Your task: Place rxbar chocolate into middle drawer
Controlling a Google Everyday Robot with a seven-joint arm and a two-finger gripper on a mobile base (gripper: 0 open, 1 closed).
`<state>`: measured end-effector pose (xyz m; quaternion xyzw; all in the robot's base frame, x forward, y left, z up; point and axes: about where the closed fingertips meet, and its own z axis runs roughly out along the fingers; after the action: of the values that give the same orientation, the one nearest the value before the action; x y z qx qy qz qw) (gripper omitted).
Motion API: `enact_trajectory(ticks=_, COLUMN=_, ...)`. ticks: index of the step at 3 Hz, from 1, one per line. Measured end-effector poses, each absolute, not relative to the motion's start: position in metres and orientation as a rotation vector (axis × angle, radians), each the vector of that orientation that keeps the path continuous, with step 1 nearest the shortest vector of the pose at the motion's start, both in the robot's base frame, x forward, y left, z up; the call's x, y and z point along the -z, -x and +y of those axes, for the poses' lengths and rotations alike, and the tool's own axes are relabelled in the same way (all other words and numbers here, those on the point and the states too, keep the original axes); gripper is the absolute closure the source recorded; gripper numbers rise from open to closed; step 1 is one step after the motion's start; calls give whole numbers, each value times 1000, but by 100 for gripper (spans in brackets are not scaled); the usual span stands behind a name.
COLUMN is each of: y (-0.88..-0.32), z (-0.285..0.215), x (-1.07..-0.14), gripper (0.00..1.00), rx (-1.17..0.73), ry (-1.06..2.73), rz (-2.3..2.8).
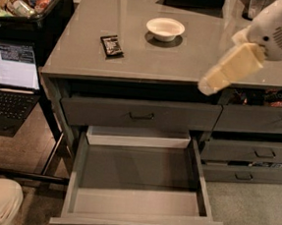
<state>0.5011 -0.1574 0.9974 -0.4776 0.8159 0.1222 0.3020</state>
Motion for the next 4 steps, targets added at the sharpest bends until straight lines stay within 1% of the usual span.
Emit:
enact_trajectory(ticks=1, y=-501, z=-147, x=-1003, gripper=0, rx=-377, ry=1224, rz=2160)
enact_trajectory(ticks=2, y=-501, z=-147, x=-1003, gripper=0, rx=-377, ry=1223, rz=2160)
enact_trajectory(ticks=3, y=-515, z=-138, x=-991, gripper=0, rx=-369, ry=1158, rz=2167)
enact_trajectory(ticks=4, y=-553, z=-99, x=-966, gripper=0, rx=-395, ry=1071, rz=2147)
